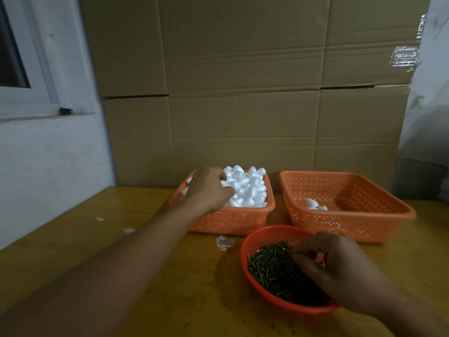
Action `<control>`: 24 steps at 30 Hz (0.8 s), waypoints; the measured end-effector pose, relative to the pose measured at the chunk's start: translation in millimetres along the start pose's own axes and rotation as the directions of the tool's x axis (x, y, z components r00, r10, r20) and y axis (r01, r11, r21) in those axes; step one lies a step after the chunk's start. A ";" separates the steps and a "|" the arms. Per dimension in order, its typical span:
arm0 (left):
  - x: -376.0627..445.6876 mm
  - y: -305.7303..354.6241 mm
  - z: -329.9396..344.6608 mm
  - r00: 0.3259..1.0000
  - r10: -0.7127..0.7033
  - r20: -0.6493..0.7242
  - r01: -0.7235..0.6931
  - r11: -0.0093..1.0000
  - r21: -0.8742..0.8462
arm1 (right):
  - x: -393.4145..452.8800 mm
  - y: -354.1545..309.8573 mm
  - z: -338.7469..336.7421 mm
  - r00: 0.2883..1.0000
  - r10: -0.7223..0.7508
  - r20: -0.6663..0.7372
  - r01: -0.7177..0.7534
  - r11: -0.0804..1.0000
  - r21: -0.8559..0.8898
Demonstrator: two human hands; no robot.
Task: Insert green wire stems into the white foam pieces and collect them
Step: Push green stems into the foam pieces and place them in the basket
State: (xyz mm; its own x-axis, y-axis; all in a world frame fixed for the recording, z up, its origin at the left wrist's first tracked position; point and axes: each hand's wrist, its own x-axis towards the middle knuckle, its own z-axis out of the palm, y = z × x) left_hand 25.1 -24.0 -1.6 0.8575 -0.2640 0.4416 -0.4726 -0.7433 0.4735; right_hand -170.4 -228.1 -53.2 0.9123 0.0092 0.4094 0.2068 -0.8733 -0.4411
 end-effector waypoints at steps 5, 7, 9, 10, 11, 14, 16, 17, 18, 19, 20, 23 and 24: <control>-37.0 18.5 2.2 0.970 0.202 -0.139 -0.207 0.978 -0.025 | -0.1 -0.7 -0.5 1.000 0.004 0.003 -0.004 1.000 -0.008; -51.1 24.6 2.8 0.964 0.213 -0.161 -0.230 0.969 -0.093 | -0.3 -0.8 -0.6 1.000 0.004 -0.006 -0.004 1.000 -0.001; -64.9 29.3 3.1 0.965 0.208 -0.160 -0.239 0.949 -0.204 | -0.3 -0.5 -0.3 1.000 0.005 -0.013 -0.005 1.000 0.008; -71.4 31.4 3.2 0.966 0.209 -0.152 -0.241 0.940 -0.242 | -0.2 -0.3 -0.2 1.000 0.007 -0.012 -0.007 1.000 0.007; -77.2 33.3 3.7 0.968 0.210 -0.140 -0.242 0.931 -0.272 | 0.0 -0.1 0.0 1.000 0.009 -0.008 -0.009 1.000 0.004; -92.2 37.4 7.9 0.972 0.217 -0.087 -0.234 0.901 -0.365 | 0.2 0.5 1.0 1.000 0.004 -0.015 -0.004 1.000 -0.002; -101.0 37.1 12.4 0.974 0.224 -0.040 -0.219 0.877 -0.427 | 0.2 -0.2 1.6 1.000 -0.003 -0.020 0.003 1.000 -0.006; -104.5 36.2 14.6 0.974 0.227 -0.019 -0.211 0.868 -0.450 | 0.0 -0.5 1.9 1.000 -0.006 -0.018 0.006 1.000 -0.007; -107.2 34.6 16.4 0.972 0.233 -0.002 -0.207 0.860 -0.466 | 0.0 -0.7 2.2 1.000 -0.007 -0.017 0.007 1.000 -0.012; -109.1 33.0 18.1 0.970 0.242 0.012 -0.207 0.853 -0.478 | 0.0 -0.9 2.1 1.000 -0.007 -0.016 0.007 1.000 -0.017; -110.9 31.5 19.1 0.968 0.250 0.023 -0.207 0.846 -0.491 | 0.2 -1.1 2.1 1.000 -0.009 -0.017 0.009 1.000 -0.022; -116.4 27.7 19.8 0.963 0.265 0.049 -0.201 0.828 -0.524 | -0.5 -2.7 2.3 1.000 -0.014 -0.024 0.013 0.999 -0.036; -118.2 26.7 19.6 0.961 0.269 0.058 -0.199 0.826 -0.528 | -0.8 -3.6 2.6 1.000 -0.012 -0.022 0.012 0.999 -0.040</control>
State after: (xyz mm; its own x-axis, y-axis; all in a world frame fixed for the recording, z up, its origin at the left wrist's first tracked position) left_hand -84.9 -24.7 -56.1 0.7094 -0.4893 0.5073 -0.6680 -0.2371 0.7054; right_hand -171.0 -223.7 -54.0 0.9018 0.0094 0.4321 0.2031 -0.8918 -0.4044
